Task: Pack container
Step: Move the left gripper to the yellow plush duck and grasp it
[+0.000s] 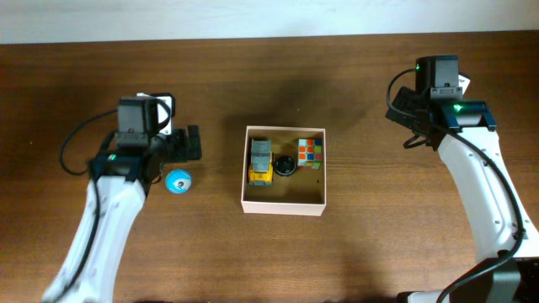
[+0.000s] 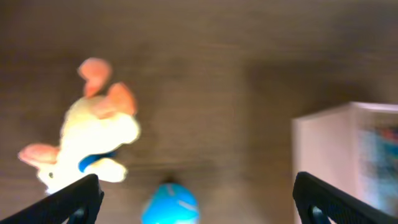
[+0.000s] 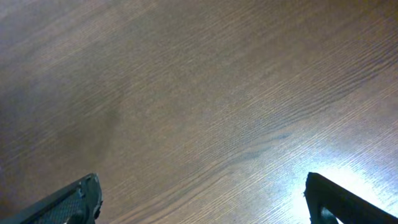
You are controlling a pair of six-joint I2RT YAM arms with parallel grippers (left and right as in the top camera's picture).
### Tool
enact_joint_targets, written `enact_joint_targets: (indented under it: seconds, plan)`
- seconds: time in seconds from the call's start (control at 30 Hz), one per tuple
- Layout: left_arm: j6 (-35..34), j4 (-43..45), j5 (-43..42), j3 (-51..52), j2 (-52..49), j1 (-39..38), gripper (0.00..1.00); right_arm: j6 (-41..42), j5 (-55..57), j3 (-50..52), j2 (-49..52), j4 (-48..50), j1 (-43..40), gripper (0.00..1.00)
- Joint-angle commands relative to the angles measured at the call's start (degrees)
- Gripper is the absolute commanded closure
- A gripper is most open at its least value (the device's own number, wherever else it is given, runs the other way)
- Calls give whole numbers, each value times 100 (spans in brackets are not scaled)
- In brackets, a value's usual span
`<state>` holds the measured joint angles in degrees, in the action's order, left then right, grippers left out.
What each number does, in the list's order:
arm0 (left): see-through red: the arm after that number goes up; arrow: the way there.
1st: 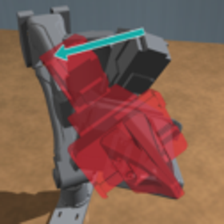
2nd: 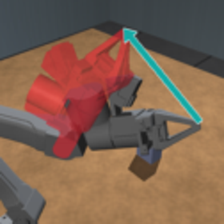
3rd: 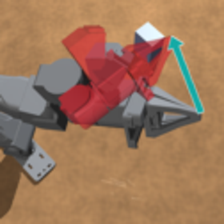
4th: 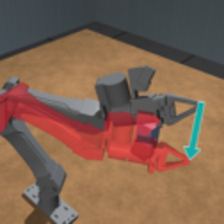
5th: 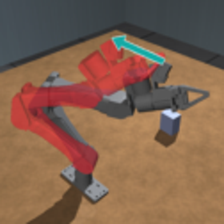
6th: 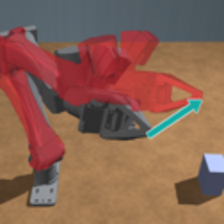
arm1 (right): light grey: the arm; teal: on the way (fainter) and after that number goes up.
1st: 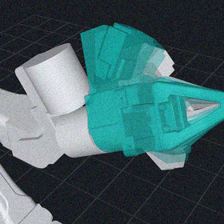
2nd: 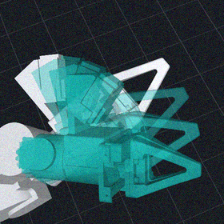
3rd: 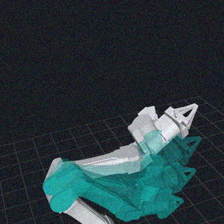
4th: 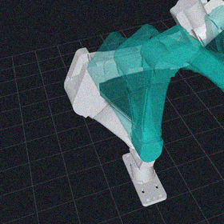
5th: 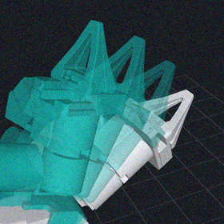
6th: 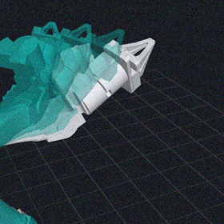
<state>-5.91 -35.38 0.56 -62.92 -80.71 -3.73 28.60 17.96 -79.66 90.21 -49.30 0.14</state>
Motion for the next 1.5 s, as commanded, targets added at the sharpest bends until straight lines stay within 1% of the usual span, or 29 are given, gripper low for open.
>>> enact_joint_targets:
  seconds: [0.0,0.23,0.4,0.5,0.6,0.67,0.7,0.73,0.77,0.8,0.83,0.9,0.93,1.03,1.2,1.27,1.33,1.4,1.47]
  plan:
    - [-391,258,1088,-90,-627,15,1,63,9,-39,17,0,-22,1]
    - [-317,1130,2098,-90,-1493,15,1,63,9,-39,17,0,-22,1]
    - [302,1753,2286,-90,-1880,15,1,63,9,-39,17,0,-22,1]
    - [295,2022,2647,-90,-2052,15,0,63,9,-39,17,0,-22,1]
    - [295,2256,2778,-90,-2175,33,0,63,9,-39,17,0,-22,1]
    - [295,2334,2776,-90,-2262,79,9,63,9,-39,17,0,-22,1]
    - [293,2339,2776,-90,-2310,94,11,63,9,-39,17,0,-22,1]
    - [295,2337,2776,-90,-2341,118,16,63,9,-39,17,0,-22,1]
    - [295,2319,2778,-90,-2385,138,18,63,9,-39,17,0,-22,1]
    - [295,2315,2778,-90,-2413,160,24,63,9,-39,17,0,-22,1]
    - [295,2306,2778,-90,-2437,179,32,63,9,-39,17,0,-22,1]
    - [295,2293,2778,-90,-2450,225,41,63,9,-39,17,0,-22,1]
    - [295,2297,2778,-90,-2450,249,42,63,9,-39,17,0,-22,1]
    - [295,2291,2780,-90,-2450,282,48,63,9,-39,17,0,-22,1]
    - [289,2225,2778,-90,-2450,372,49,63,9,-39,17,0,-22,1]
    - [269,2164,2776,-90,-2450,391,50,63,9,-39,17,0,-22,1]
    - [227,2116,2776,-90,-2450,396,56,63,9,-39,17,0,-22,1]
    - [227,2098,2776,-90,-2450,396,64,63,9,-39,17,0,-22,1]
    - [227,2100,2776,-90,-2450,396,68,63,9,-39,17,0,-22,1]
